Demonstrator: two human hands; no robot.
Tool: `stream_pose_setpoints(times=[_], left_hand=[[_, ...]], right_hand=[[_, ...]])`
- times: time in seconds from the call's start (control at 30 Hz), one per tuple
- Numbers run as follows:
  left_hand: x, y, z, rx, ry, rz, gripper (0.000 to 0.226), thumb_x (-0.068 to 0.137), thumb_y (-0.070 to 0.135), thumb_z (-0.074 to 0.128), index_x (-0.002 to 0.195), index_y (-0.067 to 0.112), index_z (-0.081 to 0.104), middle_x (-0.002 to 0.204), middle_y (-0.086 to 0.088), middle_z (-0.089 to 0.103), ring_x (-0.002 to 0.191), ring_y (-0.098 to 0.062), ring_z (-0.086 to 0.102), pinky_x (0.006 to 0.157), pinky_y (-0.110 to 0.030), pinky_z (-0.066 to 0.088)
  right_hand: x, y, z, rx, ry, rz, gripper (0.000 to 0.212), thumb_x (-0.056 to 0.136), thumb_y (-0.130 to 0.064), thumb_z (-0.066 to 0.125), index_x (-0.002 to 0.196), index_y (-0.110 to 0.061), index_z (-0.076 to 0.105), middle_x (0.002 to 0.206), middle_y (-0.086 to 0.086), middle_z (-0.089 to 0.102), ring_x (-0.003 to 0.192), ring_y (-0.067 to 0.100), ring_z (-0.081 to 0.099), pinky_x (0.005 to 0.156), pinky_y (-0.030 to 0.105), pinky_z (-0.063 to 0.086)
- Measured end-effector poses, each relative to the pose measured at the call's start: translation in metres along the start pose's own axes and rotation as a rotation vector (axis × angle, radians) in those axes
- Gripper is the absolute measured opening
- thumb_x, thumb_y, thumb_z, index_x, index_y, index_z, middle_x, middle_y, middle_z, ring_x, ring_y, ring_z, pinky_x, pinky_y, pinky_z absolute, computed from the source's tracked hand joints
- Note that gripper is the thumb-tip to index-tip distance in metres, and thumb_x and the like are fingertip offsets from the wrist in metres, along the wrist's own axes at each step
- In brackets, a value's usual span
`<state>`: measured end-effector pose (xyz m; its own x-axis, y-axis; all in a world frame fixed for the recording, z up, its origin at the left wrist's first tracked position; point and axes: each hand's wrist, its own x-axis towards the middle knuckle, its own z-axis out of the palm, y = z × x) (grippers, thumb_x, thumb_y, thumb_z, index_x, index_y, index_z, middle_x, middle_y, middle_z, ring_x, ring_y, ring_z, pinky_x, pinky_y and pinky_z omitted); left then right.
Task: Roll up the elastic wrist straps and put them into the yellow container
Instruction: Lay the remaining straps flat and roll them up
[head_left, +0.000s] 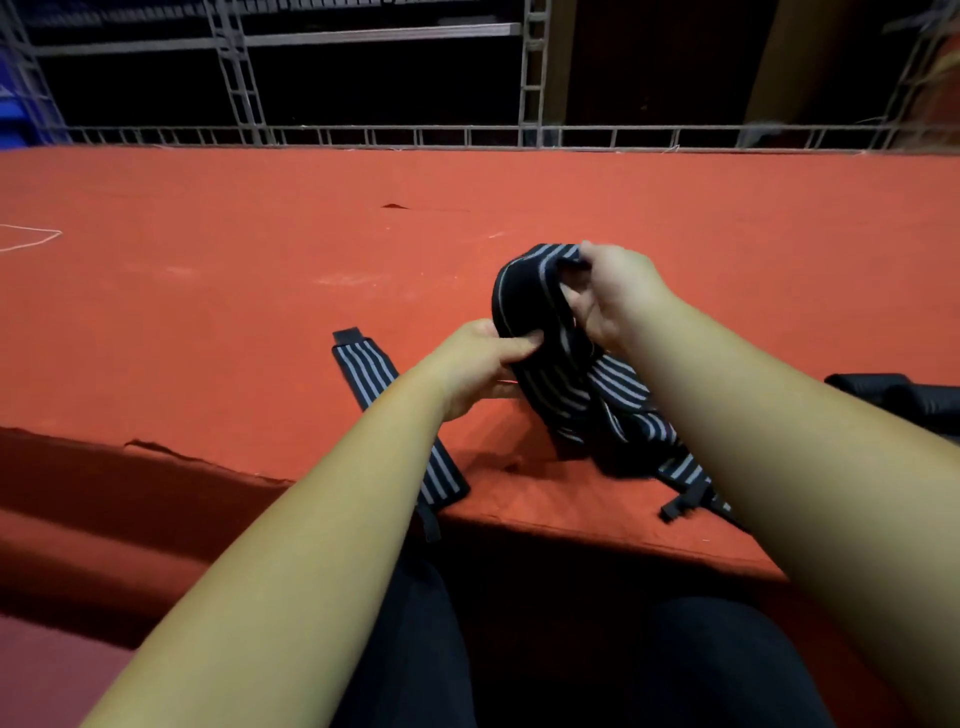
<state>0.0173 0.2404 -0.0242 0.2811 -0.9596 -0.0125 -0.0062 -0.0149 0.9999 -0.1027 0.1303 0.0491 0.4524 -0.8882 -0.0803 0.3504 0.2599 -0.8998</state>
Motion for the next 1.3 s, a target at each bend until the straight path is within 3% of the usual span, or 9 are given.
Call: stream_pose_setpoints(times=[0.13,0.27,0.43,0.6,0.8,0.9,1.0,1.13,1.3], left_hand=[[0.009,0.035,0.001,-0.218,0.132,0.095,0.032,0.111,0.030,0.062,0.141,0.018,0.067,0.130,-0.008,0.078,0.111,-0.025,0.077,0.097,-0.052,0.064],[0.024,0.064,0.005,-0.428,0.251,0.093,0.034,0.113,0.024,0.058,0.141,0.005,0.063,0.121,-0.014,0.079,0.105,-0.027,0.080,0.078,-0.043,0.068],[0.032,0.087,-0.001,-0.601,0.358,0.071,0.029,0.113,0.023,0.059,0.128,-0.001,0.066,0.102,-0.013,0.079,0.074,-0.021,0.080,0.059,-0.033,0.064],[0.036,0.096,0.006,-0.694,0.352,0.081,0.022,0.114,0.019,0.055,0.110,0.000,0.064,0.090,-0.014,0.077,0.063,-0.021,0.079,0.052,-0.034,0.063],[0.045,0.105,0.022,-0.855,0.336,0.120,0.024,0.118,0.013,0.041,0.127,-0.006,0.054,0.117,-0.024,0.066,0.057,-0.033,0.077,0.052,-0.044,0.064],[0.044,0.106,0.027,-0.861,0.208,0.073,0.023,0.116,0.006,0.041,0.113,-0.008,0.059,0.109,-0.023,0.069,0.083,-0.035,0.076,0.081,-0.043,0.065],[0.041,0.101,0.035,-0.503,0.123,0.057,0.014,0.107,0.000,0.047,0.107,0.003,0.061,0.099,-0.011,0.069,0.099,-0.024,0.070,0.096,-0.035,0.060],[0.043,0.075,0.038,0.239,-0.026,0.118,0.066,0.084,0.005,0.068,0.148,0.019,0.058,0.148,0.001,0.066,0.138,-0.011,0.059,0.120,-0.030,0.043],[0.045,0.044,0.044,0.804,-0.009,0.150,0.069,0.086,0.026,0.085,0.149,0.027,0.056,0.136,0.004,0.066,0.121,-0.014,0.066,0.106,-0.039,0.055]], right_hand=[[0.005,-0.007,-0.017,-0.505,-0.101,-0.061,0.063,0.108,-0.068,0.041,0.108,-0.016,0.076,0.100,0.004,0.079,0.083,0.020,0.070,0.070,0.031,0.052],[-0.002,0.002,-0.037,-0.900,-0.168,-0.027,0.099,0.068,-0.105,0.046,0.114,-0.025,0.082,0.111,0.000,0.081,0.100,0.024,0.075,0.095,0.042,0.058],[-0.010,0.005,-0.068,-0.921,-0.513,0.015,0.044,0.095,-0.064,0.073,0.117,-0.026,0.077,0.108,-0.004,0.080,0.095,0.016,0.073,0.079,0.031,0.054],[-0.002,0.005,-0.079,-0.813,-0.542,0.103,0.039,0.088,-0.052,0.085,0.112,-0.025,0.070,0.095,0.003,0.069,0.075,0.019,0.061,0.060,0.028,0.039],[-0.007,0.006,-0.061,-0.870,-0.325,-0.071,0.056,0.076,-0.052,0.094,0.116,-0.026,0.066,0.103,0.002,0.079,0.077,0.013,0.071,0.060,0.027,0.045],[0.000,0.005,-0.053,-1.036,-0.173,-0.229,0.032,0.086,-0.043,0.084,0.101,-0.020,0.068,0.086,-0.002,0.075,0.073,0.014,0.071,0.063,0.030,0.049],[-0.001,-0.001,-0.051,-1.078,-0.081,-0.295,0.032,0.097,-0.037,0.064,0.080,-0.010,0.067,0.073,0.006,0.068,0.070,0.024,0.064,0.064,0.035,0.046],[0.001,-0.004,-0.055,-1.176,-0.013,-0.319,0.046,0.105,-0.025,0.049,0.061,-0.013,0.049,0.068,0.011,0.054,0.072,0.029,0.050,0.064,0.039,0.033],[0.006,-0.003,-0.064,-1.081,0.047,-0.133,0.032,0.104,-0.028,0.051,0.085,-0.008,0.067,0.088,0.014,0.069,0.082,0.032,0.062,0.063,0.038,0.043]])
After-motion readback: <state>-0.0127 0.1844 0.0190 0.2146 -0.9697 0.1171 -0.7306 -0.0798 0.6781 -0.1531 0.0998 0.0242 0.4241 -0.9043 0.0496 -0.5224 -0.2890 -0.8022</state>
